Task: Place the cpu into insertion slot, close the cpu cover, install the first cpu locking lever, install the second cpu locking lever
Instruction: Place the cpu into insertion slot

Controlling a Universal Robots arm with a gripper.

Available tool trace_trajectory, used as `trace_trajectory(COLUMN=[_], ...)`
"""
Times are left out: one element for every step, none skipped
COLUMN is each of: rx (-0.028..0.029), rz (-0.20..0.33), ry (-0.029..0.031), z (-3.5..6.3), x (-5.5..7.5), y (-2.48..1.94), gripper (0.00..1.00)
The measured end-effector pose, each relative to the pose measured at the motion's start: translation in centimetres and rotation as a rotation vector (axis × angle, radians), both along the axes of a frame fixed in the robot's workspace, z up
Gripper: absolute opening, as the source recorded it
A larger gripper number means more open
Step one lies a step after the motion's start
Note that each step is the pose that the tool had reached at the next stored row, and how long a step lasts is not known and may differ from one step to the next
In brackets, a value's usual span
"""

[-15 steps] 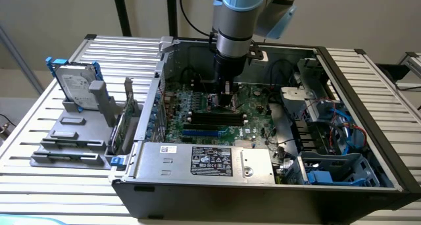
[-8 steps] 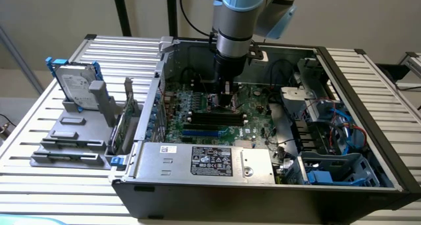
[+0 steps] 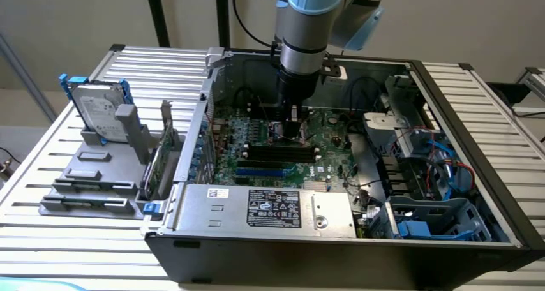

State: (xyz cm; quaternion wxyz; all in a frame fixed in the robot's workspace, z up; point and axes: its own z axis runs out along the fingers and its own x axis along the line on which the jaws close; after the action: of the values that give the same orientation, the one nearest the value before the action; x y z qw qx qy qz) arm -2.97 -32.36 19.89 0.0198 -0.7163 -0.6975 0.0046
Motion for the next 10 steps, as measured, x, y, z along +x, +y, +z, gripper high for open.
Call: trace_trajectory(rx=[0.0004,0.0010,0.0017,0.0024,0.0024,0.0025,0.0025,0.0027,0.0026,0.0027], rz=[0.000,0.000,0.000,0.000,0.000,0.000,0.000,0.000,0.000,0.000], ry=[-0.0001,-0.0002,-0.0001,-0.0001,-0.0001,0.0000,0.0000,0.0000,0.0000,0.0000], z=[0.00,-0.01,-0.01,0.00,0.00,0.00,0.00,0.00,0.00,0.01], x=[0.00,0.00,0.00,-0.01,-0.01,0.00,0.00,0.00,0.00,0.00], y=[0.00,0.01,0.01,0.01,0.01,0.01,0.01,0.01,0.01,0.01], gripper=[0.63,0.63,0.63,0.63,0.63,0.63,0.63,0.63,0.63,0.63])
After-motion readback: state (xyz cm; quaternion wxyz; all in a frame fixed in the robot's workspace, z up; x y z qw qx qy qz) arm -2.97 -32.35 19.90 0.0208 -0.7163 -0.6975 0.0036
